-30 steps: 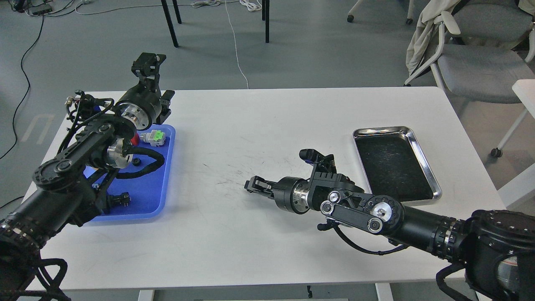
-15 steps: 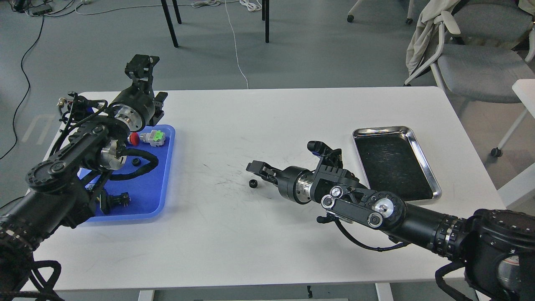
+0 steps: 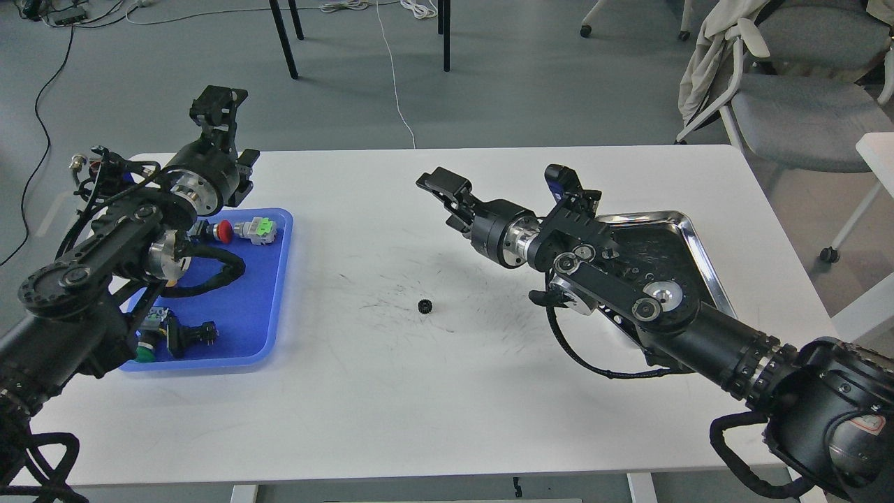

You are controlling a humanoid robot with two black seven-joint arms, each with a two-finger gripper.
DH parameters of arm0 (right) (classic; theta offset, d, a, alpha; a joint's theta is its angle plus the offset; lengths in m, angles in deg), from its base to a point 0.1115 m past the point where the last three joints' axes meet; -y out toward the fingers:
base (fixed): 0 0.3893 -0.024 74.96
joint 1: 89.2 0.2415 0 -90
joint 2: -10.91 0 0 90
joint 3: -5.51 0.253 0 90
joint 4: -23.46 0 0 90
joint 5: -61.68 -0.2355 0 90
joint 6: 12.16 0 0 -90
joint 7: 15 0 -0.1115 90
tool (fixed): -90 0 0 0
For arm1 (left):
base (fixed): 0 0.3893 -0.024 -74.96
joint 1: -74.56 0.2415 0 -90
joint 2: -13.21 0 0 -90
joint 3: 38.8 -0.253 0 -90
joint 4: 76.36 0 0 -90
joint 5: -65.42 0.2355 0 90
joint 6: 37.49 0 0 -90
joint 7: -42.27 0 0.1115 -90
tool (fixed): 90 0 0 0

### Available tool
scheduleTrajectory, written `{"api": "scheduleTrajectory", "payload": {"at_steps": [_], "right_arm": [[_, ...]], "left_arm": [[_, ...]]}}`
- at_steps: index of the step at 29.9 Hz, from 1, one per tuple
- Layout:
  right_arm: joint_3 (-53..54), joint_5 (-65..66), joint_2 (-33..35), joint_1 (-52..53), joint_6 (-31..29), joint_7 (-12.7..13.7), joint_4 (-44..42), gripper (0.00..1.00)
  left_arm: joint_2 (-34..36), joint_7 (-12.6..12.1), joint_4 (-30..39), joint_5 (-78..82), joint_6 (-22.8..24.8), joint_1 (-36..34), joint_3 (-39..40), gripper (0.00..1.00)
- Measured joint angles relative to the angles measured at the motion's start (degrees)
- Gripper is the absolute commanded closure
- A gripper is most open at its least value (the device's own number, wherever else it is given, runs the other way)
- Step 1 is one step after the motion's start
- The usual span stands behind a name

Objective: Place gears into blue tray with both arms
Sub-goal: 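Open the right gripper to set the gear down and withdraw, then swing the left gripper from the blue tray toward the black gear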

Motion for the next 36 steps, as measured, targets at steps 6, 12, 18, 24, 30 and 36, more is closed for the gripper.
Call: {"api": "scheduleTrajectory", "payload": {"at_steps": [6,12,18,24,30,36], "right_arm": [[9.58,-13.53,3.12,-1.09,-2.38,-0.02,3.06,0.06],[17.61,-33.19,15.36,-5.48,-11.59,-0.24,2.85,0.06],[25.87,-47.85,23.43,-14.64,-21.05,-0.94,-0.4,0.06],[33.02,-55.85,25.26,-21.93,-25.52,-1.07,-5.85,0.06],[35.19,-58.76,25.57,-24.77,-25.66,-1.01,-8.91,0.06],[34.56,-58.85,25.57,-25.36,-25.68,-0.96,-9.66,0.04]], "left_arm": [[2.4,-2.77,4.24,0.24,0.55,-2.03,-0.39,0.01],[5.9,-5.86,15.41,7.69,0.57,-2.24,-2.39,0.01],[8.98,-6.57,24.81,16.23,0.82,-1.85,-11.94,0.01],[9.03,-5.49,26.87,39.84,0.63,-1.51,-20.91,0.01],[6.67,-2.94,24.4,68.23,-1.15,0.13,-28.3,0.01],[1.48,-2.53,18.98,83.42,-5.35,0.39,-34.69,0.02]]}}
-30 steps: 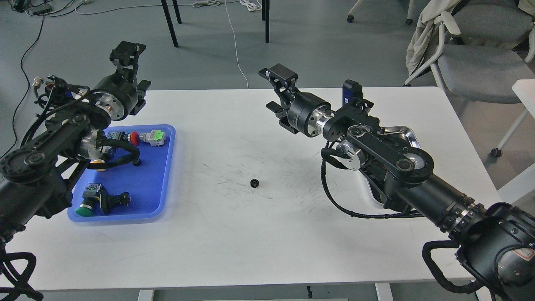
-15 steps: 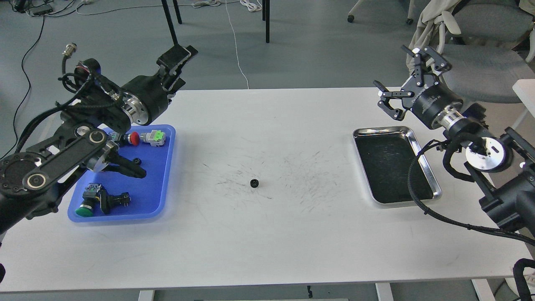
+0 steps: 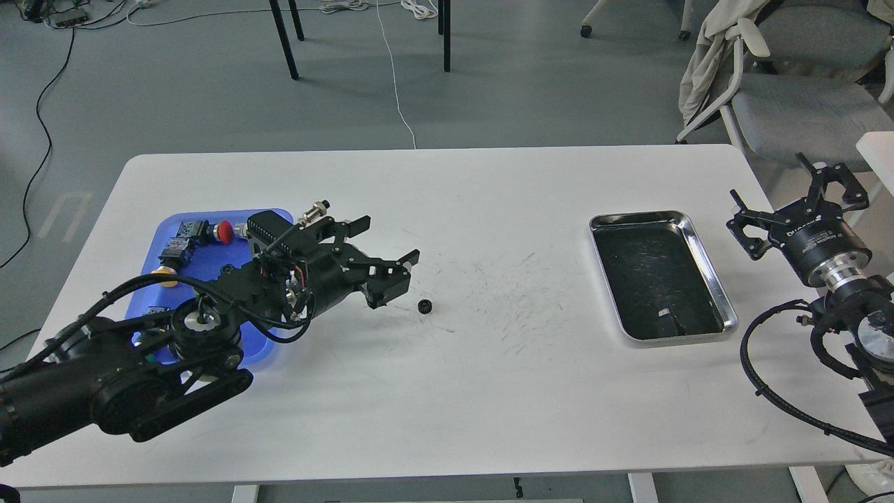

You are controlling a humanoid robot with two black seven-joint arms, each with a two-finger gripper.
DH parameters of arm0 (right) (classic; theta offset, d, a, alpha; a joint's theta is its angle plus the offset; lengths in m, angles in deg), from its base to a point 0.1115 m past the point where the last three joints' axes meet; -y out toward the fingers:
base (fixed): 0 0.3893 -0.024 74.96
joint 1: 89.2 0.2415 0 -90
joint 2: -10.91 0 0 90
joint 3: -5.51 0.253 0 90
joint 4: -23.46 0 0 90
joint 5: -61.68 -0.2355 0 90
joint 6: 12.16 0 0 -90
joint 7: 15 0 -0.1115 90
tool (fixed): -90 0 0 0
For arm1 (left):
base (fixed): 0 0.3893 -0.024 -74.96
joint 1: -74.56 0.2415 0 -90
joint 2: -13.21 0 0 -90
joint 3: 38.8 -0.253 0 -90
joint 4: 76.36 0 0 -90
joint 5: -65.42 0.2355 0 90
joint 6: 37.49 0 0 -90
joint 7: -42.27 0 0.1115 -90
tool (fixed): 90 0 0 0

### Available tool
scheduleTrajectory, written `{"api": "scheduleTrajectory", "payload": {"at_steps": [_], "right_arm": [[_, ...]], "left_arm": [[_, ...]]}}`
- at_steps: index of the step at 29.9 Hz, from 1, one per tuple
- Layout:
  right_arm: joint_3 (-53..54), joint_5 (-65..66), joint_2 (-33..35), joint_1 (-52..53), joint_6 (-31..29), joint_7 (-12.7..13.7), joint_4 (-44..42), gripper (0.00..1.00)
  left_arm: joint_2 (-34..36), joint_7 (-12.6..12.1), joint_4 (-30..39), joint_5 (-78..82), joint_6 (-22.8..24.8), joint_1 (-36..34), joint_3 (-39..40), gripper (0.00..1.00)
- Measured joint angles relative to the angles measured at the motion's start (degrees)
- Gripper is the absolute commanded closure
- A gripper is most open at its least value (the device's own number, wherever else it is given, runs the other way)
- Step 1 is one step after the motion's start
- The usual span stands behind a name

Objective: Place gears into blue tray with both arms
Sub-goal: 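Swing the left gripper from the blue tray toward the black gear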

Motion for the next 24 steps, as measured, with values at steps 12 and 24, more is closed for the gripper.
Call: {"api": "scheduleTrajectory", "payload": {"at_steps": [12,24], "right_arm": [[-0.41,0.01,0.08,-0.47,0.0,0.0,0.01,0.04],[-0.48,0.24,0.01,-1.17,0.0,-0.05,-0.07,0.04]], "left_arm": [[-10.82,0.89,-11.14,3.17,-0.37,1.85,-5.86,0.07],[-13.1,1.97,-16.87,3.18,-1.73,2.79,-5.93,0.22]]}}
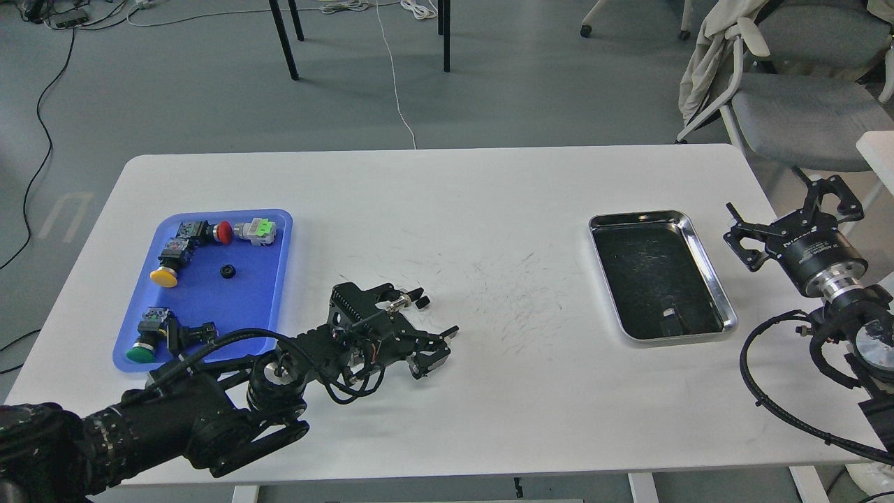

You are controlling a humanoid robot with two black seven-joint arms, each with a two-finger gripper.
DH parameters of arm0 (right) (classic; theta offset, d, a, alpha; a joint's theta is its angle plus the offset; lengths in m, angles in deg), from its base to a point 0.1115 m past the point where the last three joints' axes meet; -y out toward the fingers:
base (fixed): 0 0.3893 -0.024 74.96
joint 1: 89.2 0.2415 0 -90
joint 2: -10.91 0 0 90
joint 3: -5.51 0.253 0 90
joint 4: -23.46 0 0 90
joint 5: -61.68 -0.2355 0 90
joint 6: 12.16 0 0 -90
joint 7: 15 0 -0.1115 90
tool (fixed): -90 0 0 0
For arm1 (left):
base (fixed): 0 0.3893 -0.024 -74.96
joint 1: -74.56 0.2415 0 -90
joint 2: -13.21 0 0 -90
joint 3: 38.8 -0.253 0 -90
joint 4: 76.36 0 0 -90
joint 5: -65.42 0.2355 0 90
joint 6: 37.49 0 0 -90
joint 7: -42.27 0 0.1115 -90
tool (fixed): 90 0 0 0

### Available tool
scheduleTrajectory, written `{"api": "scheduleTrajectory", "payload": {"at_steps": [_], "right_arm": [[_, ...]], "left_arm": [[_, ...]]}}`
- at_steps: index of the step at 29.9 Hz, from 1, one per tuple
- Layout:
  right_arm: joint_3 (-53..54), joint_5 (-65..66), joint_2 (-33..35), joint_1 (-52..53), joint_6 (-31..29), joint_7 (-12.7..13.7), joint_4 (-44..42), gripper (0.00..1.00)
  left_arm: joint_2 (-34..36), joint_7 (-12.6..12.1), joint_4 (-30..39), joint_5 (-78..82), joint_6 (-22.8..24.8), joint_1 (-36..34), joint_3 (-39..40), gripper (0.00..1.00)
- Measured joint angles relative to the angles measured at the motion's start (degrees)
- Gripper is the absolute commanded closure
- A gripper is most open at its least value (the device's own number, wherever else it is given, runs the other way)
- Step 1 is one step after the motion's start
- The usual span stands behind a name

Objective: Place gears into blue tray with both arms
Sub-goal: 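Swing the left gripper from the blue tray toward the black gear, then close the left gripper on the black gear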

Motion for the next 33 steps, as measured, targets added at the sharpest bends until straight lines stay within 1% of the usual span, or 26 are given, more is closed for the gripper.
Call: {"api": "scheduleTrajectory", "payload": {"at_steps": [3,4,8,10,12,15,21,23,27,30,33], "right_arm": [[-0.02,0.04,-0.12,-0.3,0.0,-0.04,0.07,0.04],[-0.02,0.07,-0.17,-0.31,0.0,-0.04,0.1,0.04],[-0.57,0.09,-0.27,-0.41,0.0,-0.04,0.13,0.04],[-1.04,0.07,-0.32,-0.41,0.0,-0.04,0.17,0.04],[-1.3,0.04,-0.34,-0.42,0.0,-0.04,0.2,0.04],[-1.43,0.02,-0.4,-0.5,0.0,-0.04,0.24,0.04],[-1.51,0.02,-0.44,-0.61,0.0,-0.04,0.41,0.04],[-1.51,0.02,-0.5,-0.61,0.0,-0.04,0.51,0.04],[-1.59,0.02,-0.59,-0.49,0.0,-0.05,0.65,0.04],[-1.6,0.02,-0.6,-0.32,0.01,-0.05,0.75,0.04],[-1.61,0.02,-0.48,-0.11,0.02,-0.05,0.95,0.04]], "left_arm": [[0.05,0.16,-0.76,-0.16,-0.12,-0.03,0.18,0.29],[0.15,0.21,-0.89,-0.26,-0.12,-0.06,0.21,0.33],[0.5,0.26,-1.04,-0.37,-0.13,-0.09,0.25,0.45],[0.58,0.26,-1.04,-0.37,-0.13,-0.09,0.25,0.49],[0.6,0.26,-1.04,-0.33,-0.15,-0.09,0.2,0.59],[0.6,0.26,-1.05,-0.25,-0.32,-0.09,0.16,0.65],[0.63,-0.22,-1.16,-0.12,-0.45,-0.09,0.38,0.66],[0.82,-0.36,-1.24,-0.2,-0.86,-0.09,0.63,0.73],[1.28,-0.18,-0.79,-1.96,-1.84,-0.92,0.94,0.92],[3.69,-0.16,0.25,-5.7,-2.01,-2.44,1.26,0.94],[7.27,-0.24,3.16,-10.75,-2.0,-4.71,2.67,0.95]]}}
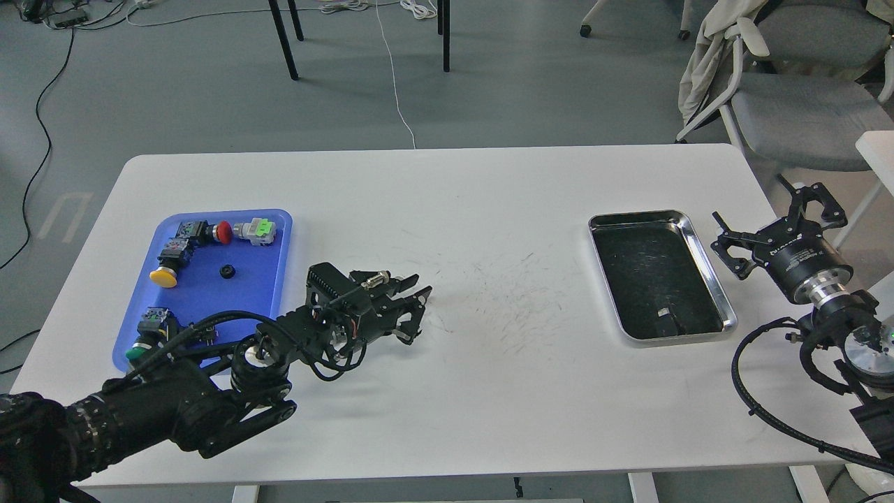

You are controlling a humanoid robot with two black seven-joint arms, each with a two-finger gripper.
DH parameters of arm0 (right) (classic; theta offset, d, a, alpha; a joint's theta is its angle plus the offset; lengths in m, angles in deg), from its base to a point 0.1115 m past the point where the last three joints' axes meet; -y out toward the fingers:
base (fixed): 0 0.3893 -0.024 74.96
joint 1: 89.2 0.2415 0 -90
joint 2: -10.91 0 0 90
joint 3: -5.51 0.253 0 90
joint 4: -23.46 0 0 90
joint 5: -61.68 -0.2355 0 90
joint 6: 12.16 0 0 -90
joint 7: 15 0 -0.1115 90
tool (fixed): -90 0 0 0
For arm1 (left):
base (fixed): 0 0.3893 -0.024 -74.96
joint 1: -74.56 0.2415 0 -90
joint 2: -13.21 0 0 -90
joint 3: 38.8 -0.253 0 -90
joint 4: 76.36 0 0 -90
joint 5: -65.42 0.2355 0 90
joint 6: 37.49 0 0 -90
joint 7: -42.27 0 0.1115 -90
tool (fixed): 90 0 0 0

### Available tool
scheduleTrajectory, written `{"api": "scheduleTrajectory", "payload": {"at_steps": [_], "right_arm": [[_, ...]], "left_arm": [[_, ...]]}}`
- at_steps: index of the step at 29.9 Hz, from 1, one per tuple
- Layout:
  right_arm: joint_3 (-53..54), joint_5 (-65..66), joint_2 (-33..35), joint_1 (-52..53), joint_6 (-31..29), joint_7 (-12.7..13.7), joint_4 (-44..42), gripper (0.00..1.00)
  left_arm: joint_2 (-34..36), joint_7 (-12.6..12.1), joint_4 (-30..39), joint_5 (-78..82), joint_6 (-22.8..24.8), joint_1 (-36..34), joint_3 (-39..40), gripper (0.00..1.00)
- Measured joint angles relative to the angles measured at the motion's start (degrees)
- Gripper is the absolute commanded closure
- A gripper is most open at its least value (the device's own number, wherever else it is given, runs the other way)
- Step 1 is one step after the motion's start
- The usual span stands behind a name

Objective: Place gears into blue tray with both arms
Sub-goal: 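Close the left gripper on the black gear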

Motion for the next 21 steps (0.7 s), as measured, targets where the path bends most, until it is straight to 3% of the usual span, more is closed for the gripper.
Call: {"api": "scheduleTrajectory", "payload": {"at_steps": [4,7,9,12,15,21], "right_arm": [[0.0,0.0,0.36,0.1,0.0,0.0,0.04,0.04],[0.0,0.0,0.45,0.11,0.0,0.0,0.05,0.04],[0.0,0.0,0.49,0.13,0.0,0.0,0.06,0.04],[0.0,0.0,0.55,0.13,0.0,0.0,0.07,0.04],[0.0,0.02,0.56,0.13,0.0,0.0,0.07,0.04],[0.0,0.08,0.57,0.2,0.0,0.0,0.07,0.04]], "left_arm": [[5.58,-0.29,4.78,-6.1,0.25,-1.21,2.44,0.9],[9.34,-0.36,7.9,-7.85,0.22,-1.1,3.62,0.62],[10.51,-0.34,9.2,-8.13,-0.21,-0.42,4.15,0.48],[10.89,-0.15,9.98,-8.25,-1.27,1.53,4.61,0.1],[10.13,0.22,10.63,-8.27,-1.56,4.09,4.66,0.03],[8.77,0.29,13.28,-7.09,-1.29,8.81,3.4,0.03]]}}
